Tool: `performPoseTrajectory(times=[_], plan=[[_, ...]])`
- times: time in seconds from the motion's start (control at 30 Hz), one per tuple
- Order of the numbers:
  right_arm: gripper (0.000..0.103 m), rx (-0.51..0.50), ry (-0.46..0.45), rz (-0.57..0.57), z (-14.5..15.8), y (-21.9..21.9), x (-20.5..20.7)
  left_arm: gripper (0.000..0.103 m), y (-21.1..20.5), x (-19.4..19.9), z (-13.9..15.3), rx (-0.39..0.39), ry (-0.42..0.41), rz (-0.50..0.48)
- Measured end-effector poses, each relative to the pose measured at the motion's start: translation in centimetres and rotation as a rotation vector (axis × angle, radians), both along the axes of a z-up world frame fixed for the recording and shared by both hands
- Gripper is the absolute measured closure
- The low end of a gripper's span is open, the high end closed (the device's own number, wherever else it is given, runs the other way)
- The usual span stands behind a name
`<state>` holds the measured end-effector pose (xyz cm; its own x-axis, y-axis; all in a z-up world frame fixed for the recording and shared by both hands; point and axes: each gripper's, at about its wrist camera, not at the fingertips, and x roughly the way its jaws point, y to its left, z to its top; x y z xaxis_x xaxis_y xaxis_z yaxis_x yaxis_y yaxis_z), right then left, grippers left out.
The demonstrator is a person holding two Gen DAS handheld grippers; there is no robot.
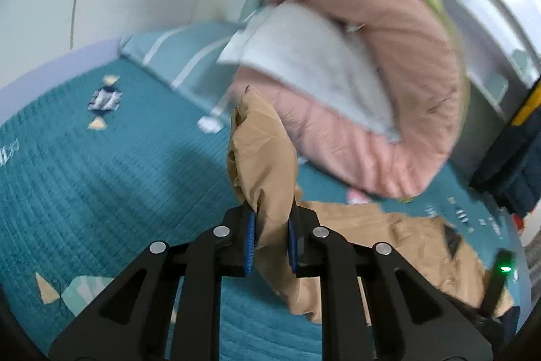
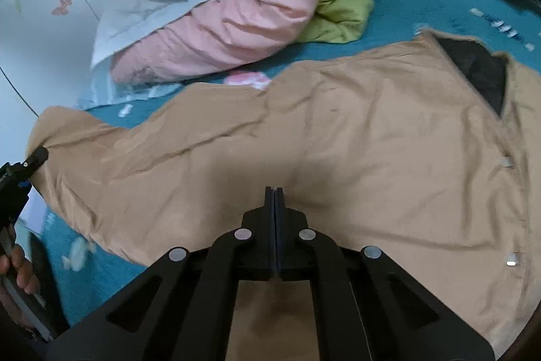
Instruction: Fold large clothes
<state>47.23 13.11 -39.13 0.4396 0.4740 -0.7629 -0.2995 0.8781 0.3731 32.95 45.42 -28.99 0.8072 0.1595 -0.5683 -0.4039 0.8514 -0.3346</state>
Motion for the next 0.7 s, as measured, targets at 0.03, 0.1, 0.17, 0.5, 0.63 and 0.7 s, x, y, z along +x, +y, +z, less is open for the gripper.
performPoseTrajectory(times=[0.03,0.1,0.17,0.5,0.63,0.7], plan=[[0.103,0.005,0.008,0.002,-0.1,0.3,0.1,0.088,-0.4,-0.1,0.6,0.004,-0.015,-0.008],[0.103,0.019,0.059,0.014,-1.1,1.1,0.6,0.088,-1.3,-0.2,2.1,0.012,-0.051,-0.033],[0.103,-0.012,0.101,0.016,-2.4,1.9,0.8,0.088,-2.2,0.0,3.3,0.015,-0.080,-0.065],[0.103,0.040,0.127,-0.010,-3.9,1.6,0.4,0.088,-8.6,1.4,7.0,0.048,-0.124,-0.233],[0.103,0.096,0.136,-0.018,-2.8,0.5,-0.9,0.088,-11.5,2.3,8.1,0.032,-0.147,-0.285],[0.103,0.127,0.153,-0.033,-2.4,0.1,-1.8,0.088,-12.8,2.8,8.6,0.020,-0.161,-0.302]])
